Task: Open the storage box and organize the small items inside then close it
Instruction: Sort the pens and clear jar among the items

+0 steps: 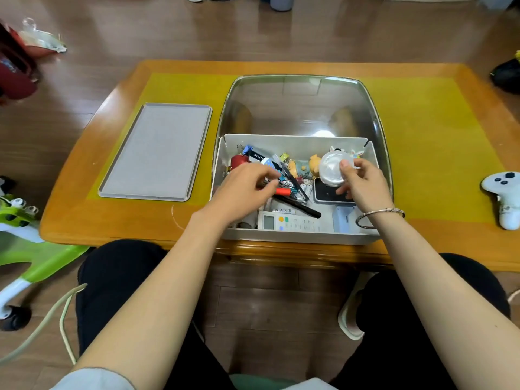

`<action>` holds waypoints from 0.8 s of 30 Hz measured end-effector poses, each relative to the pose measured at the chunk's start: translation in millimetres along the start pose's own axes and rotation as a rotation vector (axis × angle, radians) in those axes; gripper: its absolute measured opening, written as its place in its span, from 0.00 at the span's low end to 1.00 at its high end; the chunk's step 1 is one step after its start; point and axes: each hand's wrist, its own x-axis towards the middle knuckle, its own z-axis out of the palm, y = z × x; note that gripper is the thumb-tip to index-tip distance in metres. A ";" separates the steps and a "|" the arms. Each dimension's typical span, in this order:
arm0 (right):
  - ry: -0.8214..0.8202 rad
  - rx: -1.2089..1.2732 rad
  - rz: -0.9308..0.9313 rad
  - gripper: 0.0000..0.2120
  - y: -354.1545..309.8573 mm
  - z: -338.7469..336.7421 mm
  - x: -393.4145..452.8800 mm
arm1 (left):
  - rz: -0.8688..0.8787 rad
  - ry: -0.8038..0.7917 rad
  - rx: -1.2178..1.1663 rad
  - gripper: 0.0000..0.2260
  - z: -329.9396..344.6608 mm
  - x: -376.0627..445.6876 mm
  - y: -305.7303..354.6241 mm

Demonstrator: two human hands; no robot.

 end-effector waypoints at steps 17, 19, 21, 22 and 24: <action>-0.037 0.034 0.049 0.12 -9.6 3.7 -15.6 | -0.009 -0.324 0.622 0.20 23.9 95.8 -10.2; -0.046 0.025 0.050 0.12 -9.4 4.0 -15.8 | -0.017 -0.352 0.647 0.21 25.3 96.0 -11.5; -0.051 0.010 0.054 0.12 -8.0 3.8 -16.1 | -0.006 -0.362 0.665 0.20 27.2 96.4 -12.3; -0.054 0.001 0.057 0.12 -7.0 3.7 -16.9 | 0.001 -0.366 0.677 0.20 27.8 96.7 -12.9; -0.065 -0.014 0.055 0.14 -4.2 3.4 -18.9 | 0.011 -0.367 0.705 0.19 28.8 96.9 -13.7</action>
